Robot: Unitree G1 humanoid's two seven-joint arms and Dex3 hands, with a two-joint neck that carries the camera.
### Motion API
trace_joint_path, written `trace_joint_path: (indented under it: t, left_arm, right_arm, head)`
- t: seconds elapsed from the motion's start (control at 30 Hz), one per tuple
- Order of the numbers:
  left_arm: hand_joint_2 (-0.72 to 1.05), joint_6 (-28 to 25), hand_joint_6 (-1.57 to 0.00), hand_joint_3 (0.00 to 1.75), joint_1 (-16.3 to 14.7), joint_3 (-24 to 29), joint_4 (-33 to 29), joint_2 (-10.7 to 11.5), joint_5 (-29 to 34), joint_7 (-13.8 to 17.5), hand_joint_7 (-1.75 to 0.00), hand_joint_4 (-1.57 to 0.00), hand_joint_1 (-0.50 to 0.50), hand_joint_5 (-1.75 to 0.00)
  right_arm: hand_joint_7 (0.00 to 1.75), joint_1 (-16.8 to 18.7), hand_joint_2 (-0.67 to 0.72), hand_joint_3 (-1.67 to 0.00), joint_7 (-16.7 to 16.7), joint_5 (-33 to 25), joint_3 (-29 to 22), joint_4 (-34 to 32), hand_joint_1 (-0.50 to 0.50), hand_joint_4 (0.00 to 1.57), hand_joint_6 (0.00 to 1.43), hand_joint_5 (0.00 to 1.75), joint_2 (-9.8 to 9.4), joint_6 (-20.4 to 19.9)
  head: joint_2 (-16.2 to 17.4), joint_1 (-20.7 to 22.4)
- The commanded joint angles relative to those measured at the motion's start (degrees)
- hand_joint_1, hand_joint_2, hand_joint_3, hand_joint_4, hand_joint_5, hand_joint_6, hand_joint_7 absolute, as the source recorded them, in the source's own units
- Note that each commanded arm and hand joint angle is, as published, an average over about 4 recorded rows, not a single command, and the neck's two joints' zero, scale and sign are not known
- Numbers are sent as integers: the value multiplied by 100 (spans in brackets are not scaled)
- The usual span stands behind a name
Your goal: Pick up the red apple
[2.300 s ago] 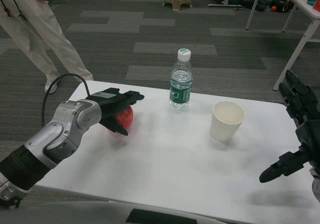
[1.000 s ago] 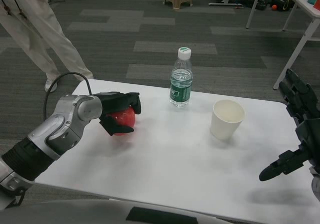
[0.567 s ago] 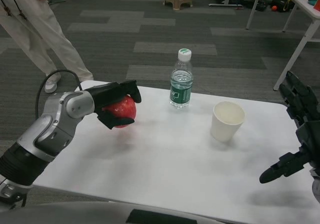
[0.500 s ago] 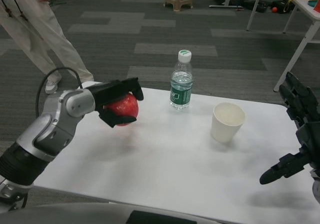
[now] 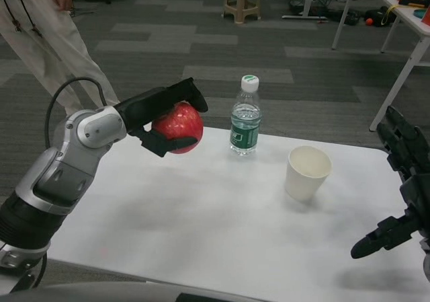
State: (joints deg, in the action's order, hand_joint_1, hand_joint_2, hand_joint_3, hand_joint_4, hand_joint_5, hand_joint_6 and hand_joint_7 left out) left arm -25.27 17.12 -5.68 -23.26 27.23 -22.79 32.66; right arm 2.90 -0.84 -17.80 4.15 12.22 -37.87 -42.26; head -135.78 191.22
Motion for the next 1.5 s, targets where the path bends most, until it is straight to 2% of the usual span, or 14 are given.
trace_joint_path:
  t: [0.03, 0.3, 0.43, 0.8, 0.87, 1.0, 1.43, 1.5]
  left_arm:
    - [78, 22, 0, 79, -95, 234, -38, -77, 161, -88, -154, -4, -50, -175]
    - [78, 88, 0, 79, -183, 542, -78, -194, 269, -185, -154, -4, -50, -175]
    - [78, 128, 0, 79, -240, 654, -82, -222, 284, -205, -154, -4, -50, -175]
    - [78, 154, 0, 76, -337, 748, -82, -235, 319, -207, -157, -4, -50, -175]
    - [74, 154, 0, 79, -337, 753, -82, -235, 323, -207, -157, -4, -50, -175]
    - [78, 154, 0, 74, -341, 753, -82, -235, 341, -207, -154, -4, -50, -175]
    - [78, 154, 0, 79, -332, 744, -82, -260, 356, -207, -154, -4, -50, -175]
    - [74, 154, 0, 79, -332, 744, -80, -264, 361, -207, -154, -4, -50, -175]
  right_arm:
    - [14, -110, 39, 0, 5, -39, -28, 39, -42, 0, 0, 0, 43, -45]
    - [14, -229, 41, 0, 5, -50, 34, 23, -42, 0, 0, 0, 19, -45]
    - [14, -284, 41, 0, 5, -59, 67, 17, -42, 0, 0, 0, 14, -45]
    - [14, -352, 41, 0, 5, -66, 139, 12, -42, 0, 0, 0, -1, -54]
    - [14, -356, 41, 0, 5, -66, 144, 8, -42, 0, 0, 0, -1, -54]
    - [14, -356, 41, 0, 5, -66, 150, 1, -42, 0, 0, 0, -1, -52]
    - [14, -403, 41, 0, 5, -66, 181, 8, -42, 0, 0, 0, -10, -50]
    - [14, -405, 41, 0, 5, -66, 183, 8, -42, 0, 0, 0, -10, -50]
  head:
    - [-187, -45]
    - [-558, -21]
    - [-792, -141]
    - [-799, -383]
    - [-797, -385]
    - [-794, -429]
    - [-795, -468]
    - [-796, -464]
